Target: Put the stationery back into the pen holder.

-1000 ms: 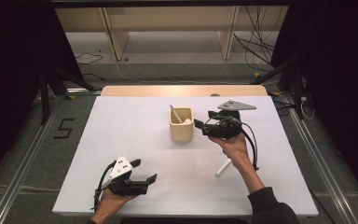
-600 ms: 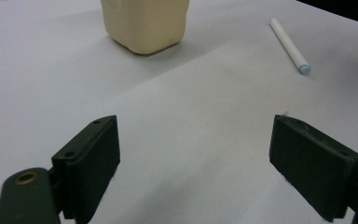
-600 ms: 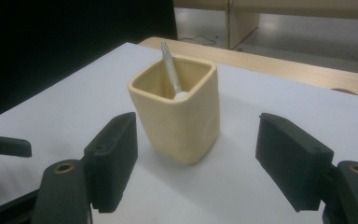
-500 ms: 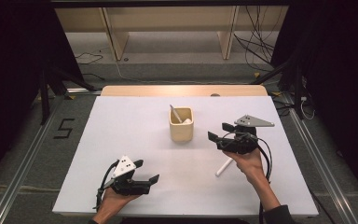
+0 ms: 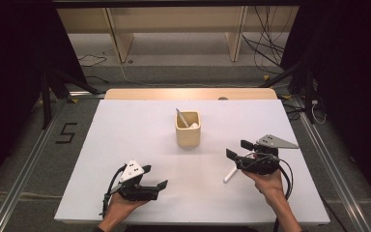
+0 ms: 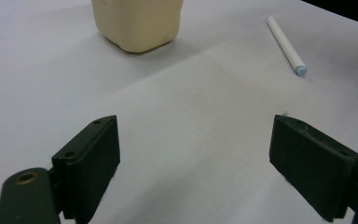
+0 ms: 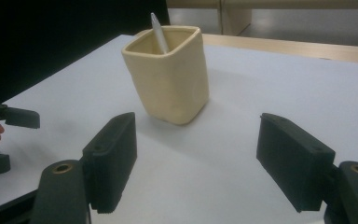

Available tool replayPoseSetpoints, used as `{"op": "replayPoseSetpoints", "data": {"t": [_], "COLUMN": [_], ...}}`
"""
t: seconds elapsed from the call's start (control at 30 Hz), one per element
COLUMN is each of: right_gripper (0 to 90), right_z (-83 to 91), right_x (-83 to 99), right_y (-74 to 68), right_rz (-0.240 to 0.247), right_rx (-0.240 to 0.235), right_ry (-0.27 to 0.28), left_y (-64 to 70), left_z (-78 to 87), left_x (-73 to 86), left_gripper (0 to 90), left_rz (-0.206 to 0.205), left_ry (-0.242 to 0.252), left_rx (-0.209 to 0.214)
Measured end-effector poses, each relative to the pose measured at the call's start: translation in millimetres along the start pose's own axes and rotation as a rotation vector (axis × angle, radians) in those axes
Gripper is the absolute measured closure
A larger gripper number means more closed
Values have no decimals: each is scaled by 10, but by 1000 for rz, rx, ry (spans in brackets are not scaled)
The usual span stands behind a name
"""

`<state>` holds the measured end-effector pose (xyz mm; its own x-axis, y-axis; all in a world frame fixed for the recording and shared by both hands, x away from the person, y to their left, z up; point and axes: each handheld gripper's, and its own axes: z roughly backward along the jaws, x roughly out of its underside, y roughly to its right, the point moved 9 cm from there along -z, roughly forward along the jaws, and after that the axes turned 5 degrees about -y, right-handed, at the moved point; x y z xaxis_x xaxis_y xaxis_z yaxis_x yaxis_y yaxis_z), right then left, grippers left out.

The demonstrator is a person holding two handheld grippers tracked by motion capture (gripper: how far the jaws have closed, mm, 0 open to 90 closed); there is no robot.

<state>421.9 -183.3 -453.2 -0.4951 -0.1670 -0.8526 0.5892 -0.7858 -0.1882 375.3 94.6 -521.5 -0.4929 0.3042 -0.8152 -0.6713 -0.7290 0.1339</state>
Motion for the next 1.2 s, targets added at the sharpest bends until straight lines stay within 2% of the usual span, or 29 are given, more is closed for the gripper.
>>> {"op": "replayPoseSetpoints", "data": {"t": [0.17, 0.3, 0.5, 0.8, 1.2], "right_gripper": [291, 291, 291, 291, 279], "right_z": [78, 131, 199, 325, 365], "right_x": [79, 133, 223, 320, 447], "right_y": [-13, -37, -57, -57, -66], "right_rz": [-5, 11, 33, 25, 19], "right_rx": [-3, 4, 22, 30, 30], "right_ry": [13, 21, 24, 39, 34], "left_y": [19, 38, 112, 237, 348], "left_z": [-23, -55, -141, -282, -418], "left_x": [-20, -38, -78, -183, -315], "left_gripper": [160, 160, 160, 160, 160], "left_rz": [0, 5, -10, -28, -40], "left_ry": [-9, -21, -52, -79, -103], "left_rx": [7, 13, 22, 48, 80]}}
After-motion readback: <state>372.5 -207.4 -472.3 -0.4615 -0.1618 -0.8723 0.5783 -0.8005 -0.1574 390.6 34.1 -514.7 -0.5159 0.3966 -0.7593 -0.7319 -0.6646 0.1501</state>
